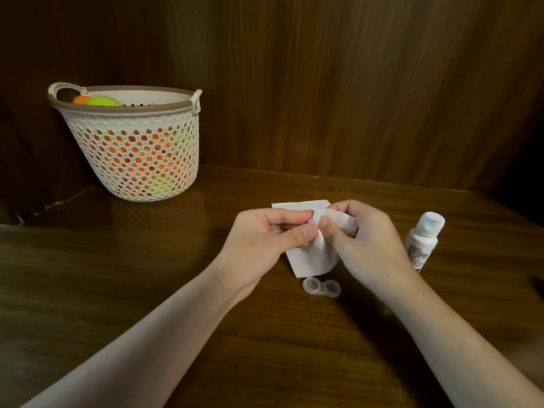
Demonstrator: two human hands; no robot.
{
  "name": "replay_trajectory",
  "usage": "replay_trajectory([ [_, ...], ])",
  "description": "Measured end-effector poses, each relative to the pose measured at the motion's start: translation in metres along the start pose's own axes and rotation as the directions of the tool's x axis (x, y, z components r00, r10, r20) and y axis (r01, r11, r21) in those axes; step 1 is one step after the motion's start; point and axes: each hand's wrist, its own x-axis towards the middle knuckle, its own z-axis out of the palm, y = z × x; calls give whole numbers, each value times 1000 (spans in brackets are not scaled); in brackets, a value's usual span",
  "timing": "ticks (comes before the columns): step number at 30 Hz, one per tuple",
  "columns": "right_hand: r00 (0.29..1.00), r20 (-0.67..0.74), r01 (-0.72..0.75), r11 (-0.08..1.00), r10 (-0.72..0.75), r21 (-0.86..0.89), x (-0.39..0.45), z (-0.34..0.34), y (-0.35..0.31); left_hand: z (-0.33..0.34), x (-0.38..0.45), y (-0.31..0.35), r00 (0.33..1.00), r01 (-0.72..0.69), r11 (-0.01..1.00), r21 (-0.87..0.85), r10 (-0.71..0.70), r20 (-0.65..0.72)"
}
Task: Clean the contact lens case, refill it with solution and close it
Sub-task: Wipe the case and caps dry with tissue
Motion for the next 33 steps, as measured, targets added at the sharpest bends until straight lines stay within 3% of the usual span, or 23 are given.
replay_trajectory([
  [6,997,76,-34,973,17,229,-3,0,-1,3,1,0,1000,6,1000,-8,-6,-26],
  [10,981,193,-65,898,-23,434,-6,-2,-7,-2,3,1,999,42,978,-206,-43,-1],
  [14,974,225,-49,924,-40,378,-7,0,-8,-6,5,0,998,63,950,-305,-67,-2],
  [20,995,83,25,972,-46,235,-5,-3,-6,-3,5,0,997,56,976,-210,-63,-31],
  [26,994,108,-27,981,7,190,-4,-4,-7,-3,4,2,998,26,994,-105,-31,-45],
  [33,987,160,-71,942,19,327,-5,-7,-10,-3,1,6,997,-69,998,14,69,-24],
])
